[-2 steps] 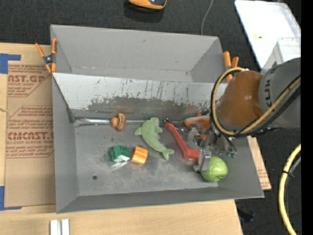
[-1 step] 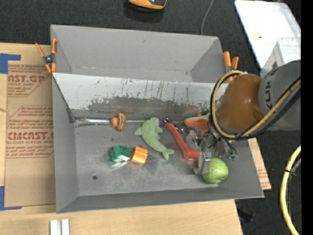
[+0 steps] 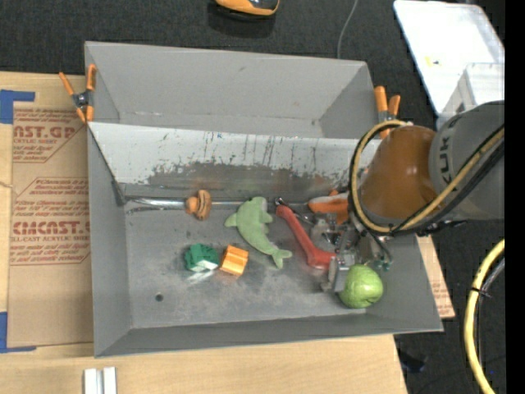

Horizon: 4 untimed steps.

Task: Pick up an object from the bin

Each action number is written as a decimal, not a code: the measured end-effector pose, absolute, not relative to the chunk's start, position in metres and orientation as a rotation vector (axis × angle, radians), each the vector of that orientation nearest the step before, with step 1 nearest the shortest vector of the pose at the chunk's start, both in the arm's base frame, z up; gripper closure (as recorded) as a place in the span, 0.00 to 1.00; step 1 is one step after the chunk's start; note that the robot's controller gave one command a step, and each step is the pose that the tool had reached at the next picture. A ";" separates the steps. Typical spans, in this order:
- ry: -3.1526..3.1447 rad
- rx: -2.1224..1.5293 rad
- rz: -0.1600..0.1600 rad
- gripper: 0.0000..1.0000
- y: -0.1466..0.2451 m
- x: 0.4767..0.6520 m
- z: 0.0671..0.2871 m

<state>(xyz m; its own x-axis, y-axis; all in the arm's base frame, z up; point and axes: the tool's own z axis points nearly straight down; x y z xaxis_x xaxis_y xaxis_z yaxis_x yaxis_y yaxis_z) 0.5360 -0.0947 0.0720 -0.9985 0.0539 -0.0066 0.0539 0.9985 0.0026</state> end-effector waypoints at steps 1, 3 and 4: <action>3.131 0.131 0.005 1.00 -0.090 0.534 0.070; 3.136 0.146 0.008 1.00 -0.087 0.533 0.146; 3.145 0.108 0.008 1.00 -0.083 0.523 0.236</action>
Offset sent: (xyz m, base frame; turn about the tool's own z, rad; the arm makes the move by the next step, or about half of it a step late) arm 0.0000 0.0000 0.0000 0.0000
